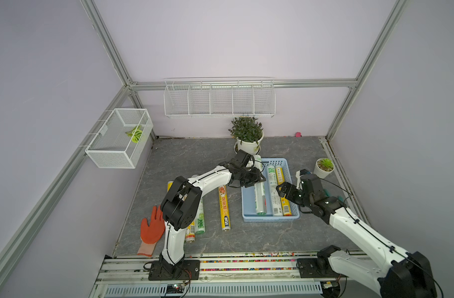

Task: Put the plastic wrap into the basket
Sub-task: Place the plastic wrap in the basket.

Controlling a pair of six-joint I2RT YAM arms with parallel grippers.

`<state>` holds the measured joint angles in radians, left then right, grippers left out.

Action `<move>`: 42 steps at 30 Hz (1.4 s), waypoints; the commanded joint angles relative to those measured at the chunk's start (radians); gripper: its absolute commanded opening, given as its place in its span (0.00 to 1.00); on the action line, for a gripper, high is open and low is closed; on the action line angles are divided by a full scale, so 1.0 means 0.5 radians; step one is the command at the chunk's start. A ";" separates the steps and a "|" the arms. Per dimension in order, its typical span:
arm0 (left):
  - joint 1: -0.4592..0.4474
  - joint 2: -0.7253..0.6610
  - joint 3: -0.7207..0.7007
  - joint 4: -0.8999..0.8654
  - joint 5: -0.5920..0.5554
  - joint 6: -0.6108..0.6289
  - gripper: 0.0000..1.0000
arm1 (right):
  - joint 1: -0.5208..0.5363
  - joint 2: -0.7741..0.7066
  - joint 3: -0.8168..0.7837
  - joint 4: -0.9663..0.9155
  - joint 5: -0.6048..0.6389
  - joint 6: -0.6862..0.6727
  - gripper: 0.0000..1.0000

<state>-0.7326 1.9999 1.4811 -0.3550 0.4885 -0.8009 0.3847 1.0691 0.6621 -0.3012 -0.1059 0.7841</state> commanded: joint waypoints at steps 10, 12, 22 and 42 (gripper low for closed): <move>-0.016 0.223 0.246 -0.066 0.110 0.034 0.28 | -0.009 0.214 0.139 -0.151 -0.151 -0.077 0.91; -0.034 0.262 0.262 -0.070 0.114 0.034 0.30 | -0.009 0.219 0.142 -0.136 -0.168 -0.098 0.91; -0.078 0.408 0.315 -0.072 0.122 0.019 0.45 | -0.009 0.180 0.125 -0.159 -0.099 -0.087 0.91; -0.087 0.267 0.309 -0.195 0.036 -0.027 0.67 | -0.009 0.152 0.115 -0.203 -0.083 -0.101 0.91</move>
<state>-0.7708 2.1975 1.6188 -0.4160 0.5262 -0.8261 0.3847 1.1687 0.7101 -0.3923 -0.1581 0.7498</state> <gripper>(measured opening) 0.668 0.910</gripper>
